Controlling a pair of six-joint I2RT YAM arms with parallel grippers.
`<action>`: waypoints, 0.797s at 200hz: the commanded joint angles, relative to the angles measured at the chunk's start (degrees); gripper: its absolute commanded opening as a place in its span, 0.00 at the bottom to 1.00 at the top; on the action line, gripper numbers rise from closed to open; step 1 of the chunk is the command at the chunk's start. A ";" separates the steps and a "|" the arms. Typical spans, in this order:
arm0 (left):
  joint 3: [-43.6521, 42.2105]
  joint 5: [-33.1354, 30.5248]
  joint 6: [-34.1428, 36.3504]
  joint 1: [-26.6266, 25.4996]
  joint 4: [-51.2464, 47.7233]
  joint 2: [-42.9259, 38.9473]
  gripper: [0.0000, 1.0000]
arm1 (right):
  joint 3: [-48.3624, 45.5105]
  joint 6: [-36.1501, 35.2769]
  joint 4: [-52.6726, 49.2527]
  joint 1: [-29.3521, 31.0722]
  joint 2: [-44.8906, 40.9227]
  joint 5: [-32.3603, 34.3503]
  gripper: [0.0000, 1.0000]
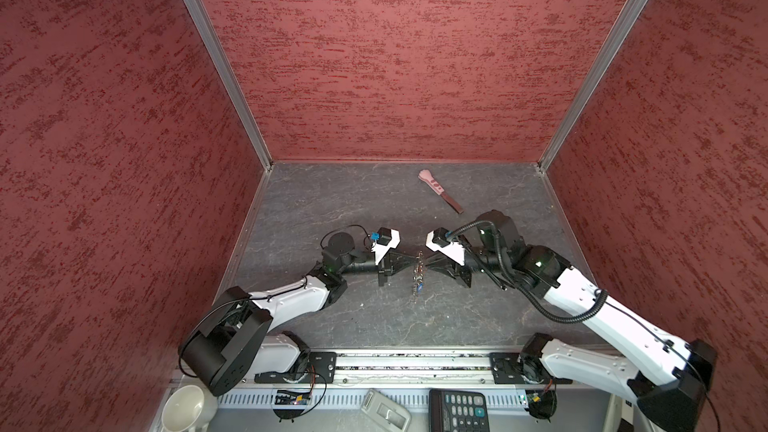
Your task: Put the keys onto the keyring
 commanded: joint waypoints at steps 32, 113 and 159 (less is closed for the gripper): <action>-0.95 0.04 -4.26 -0.15 10.65 1.25 0.00 | -7.98 9.67 15.30 -2.44 -1.66 -3.85 0.20; -1.63 3.80 -6.14 0.11 16.20 3.51 0.00 | -14.37 11.32 23.79 -3.49 -3.64 -9.03 0.21; -1.62 5.85 -5.87 0.11 16.17 3.24 0.00 | -13.65 10.68 23.04 -3.58 -2.23 -9.55 0.22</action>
